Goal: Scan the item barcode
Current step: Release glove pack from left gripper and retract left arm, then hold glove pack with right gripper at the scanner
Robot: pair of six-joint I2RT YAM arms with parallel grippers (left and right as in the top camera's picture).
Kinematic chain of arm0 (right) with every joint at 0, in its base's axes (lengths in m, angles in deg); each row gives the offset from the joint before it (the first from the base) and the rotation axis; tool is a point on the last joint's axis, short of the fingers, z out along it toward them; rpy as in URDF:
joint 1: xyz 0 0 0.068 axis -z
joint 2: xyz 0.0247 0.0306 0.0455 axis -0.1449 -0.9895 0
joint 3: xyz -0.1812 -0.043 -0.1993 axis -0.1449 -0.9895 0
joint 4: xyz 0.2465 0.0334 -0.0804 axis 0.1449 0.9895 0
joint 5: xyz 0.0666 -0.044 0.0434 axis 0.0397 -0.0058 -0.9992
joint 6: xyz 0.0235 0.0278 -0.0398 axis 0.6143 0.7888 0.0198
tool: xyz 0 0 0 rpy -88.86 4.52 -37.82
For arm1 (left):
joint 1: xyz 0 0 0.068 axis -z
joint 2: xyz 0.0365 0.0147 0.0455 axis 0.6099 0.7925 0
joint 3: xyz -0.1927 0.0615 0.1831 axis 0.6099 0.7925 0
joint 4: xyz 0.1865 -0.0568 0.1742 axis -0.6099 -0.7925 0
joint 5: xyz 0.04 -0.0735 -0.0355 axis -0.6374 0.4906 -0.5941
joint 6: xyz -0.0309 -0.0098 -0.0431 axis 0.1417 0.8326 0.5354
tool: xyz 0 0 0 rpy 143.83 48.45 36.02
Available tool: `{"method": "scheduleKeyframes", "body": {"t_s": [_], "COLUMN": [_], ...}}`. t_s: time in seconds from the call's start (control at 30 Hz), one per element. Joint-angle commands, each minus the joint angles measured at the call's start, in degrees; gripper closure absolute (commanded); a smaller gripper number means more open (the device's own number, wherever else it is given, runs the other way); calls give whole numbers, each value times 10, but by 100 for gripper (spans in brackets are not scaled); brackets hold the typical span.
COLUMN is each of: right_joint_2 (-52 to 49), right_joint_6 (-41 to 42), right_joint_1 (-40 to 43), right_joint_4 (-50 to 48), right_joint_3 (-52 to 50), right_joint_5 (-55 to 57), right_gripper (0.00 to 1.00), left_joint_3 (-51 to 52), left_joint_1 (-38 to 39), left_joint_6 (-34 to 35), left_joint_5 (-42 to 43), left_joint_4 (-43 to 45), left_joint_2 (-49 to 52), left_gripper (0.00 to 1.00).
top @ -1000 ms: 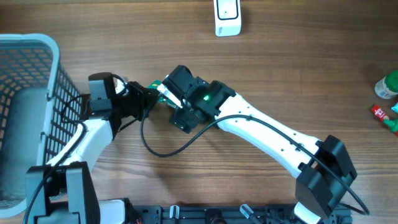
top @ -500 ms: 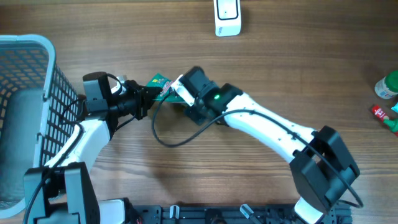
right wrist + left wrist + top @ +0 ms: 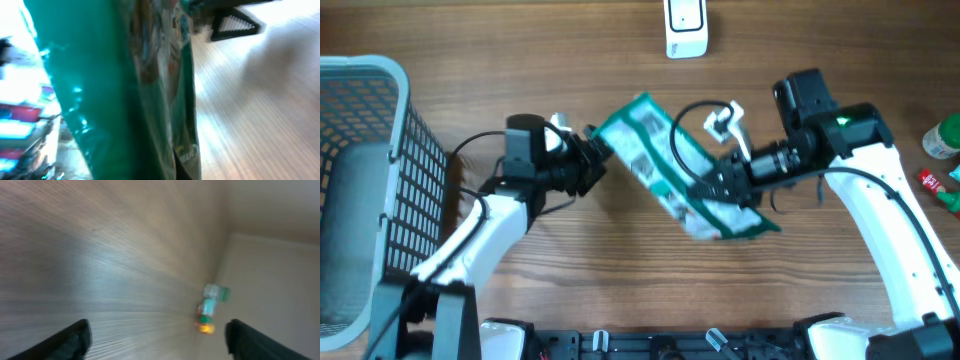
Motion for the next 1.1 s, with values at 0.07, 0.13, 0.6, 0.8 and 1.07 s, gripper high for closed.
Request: {"method": "scheduleKeyframes", "body": {"t_s": [0.07,0.13,0.6,0.8,1.07], "right_joint_2": [35,35,35,35,40], "right_joint_6": [-179,-219,-210,-210,47], "right_joint_1": [0,0,0,0,0], "right_joint_4": [121,160,144,130,-59], "right_joint_3": [3,3,3,3,3], "right_joint_5": [-80,-73,-26,-7,183], "right_gripper": [96,95,96,96,95], "left_joint_3": [-2,-2,-15,-14,-14], "left_joint_1": [105,144,183,183,183], "left_joint_6": [-103,-103,-128,-128,-128], "left_joint_5": [-338,-450,-569,-569,-569], "left_joint_4": [-176,-236,-574,-579,-579], "left_joint_2": [-115,-148,-499,-569,-569], "left_gripper": [8,6,0,0,0]}}
